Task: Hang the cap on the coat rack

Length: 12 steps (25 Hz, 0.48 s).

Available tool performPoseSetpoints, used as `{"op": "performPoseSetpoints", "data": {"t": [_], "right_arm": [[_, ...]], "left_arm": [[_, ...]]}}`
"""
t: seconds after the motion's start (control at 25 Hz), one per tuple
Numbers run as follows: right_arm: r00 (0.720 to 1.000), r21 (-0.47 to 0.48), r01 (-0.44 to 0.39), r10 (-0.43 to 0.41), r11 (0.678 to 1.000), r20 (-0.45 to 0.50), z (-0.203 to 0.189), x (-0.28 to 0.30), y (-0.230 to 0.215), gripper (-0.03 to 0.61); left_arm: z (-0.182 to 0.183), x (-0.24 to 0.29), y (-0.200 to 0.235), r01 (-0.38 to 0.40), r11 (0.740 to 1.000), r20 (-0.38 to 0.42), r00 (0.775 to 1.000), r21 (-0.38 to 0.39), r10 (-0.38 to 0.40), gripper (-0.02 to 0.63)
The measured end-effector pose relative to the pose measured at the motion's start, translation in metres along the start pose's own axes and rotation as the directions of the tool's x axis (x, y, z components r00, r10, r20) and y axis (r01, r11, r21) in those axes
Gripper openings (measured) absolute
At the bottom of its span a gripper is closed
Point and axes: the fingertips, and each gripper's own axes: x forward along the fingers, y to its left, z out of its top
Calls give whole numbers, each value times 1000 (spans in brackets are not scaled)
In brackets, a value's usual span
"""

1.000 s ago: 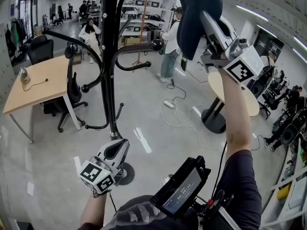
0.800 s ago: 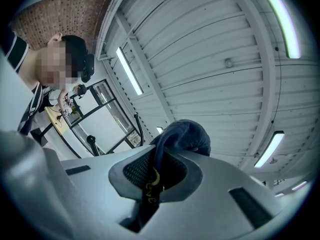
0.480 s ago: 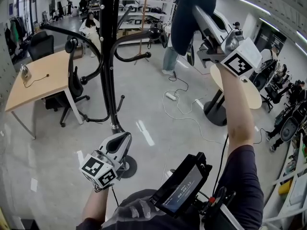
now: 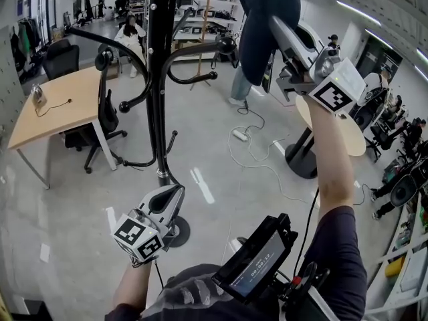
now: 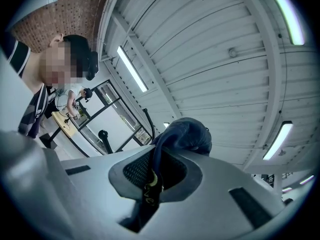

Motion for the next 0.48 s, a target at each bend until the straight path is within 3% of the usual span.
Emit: {"op": "performPoseSetpoints", "data": {"t": [0.48], "right_arm": [[995,56,-94,95,994,-20,-27,22,24,17]], "left_arm": [[-5,-9,12,-2,1000,-8,1000,-27,2,8]]}}
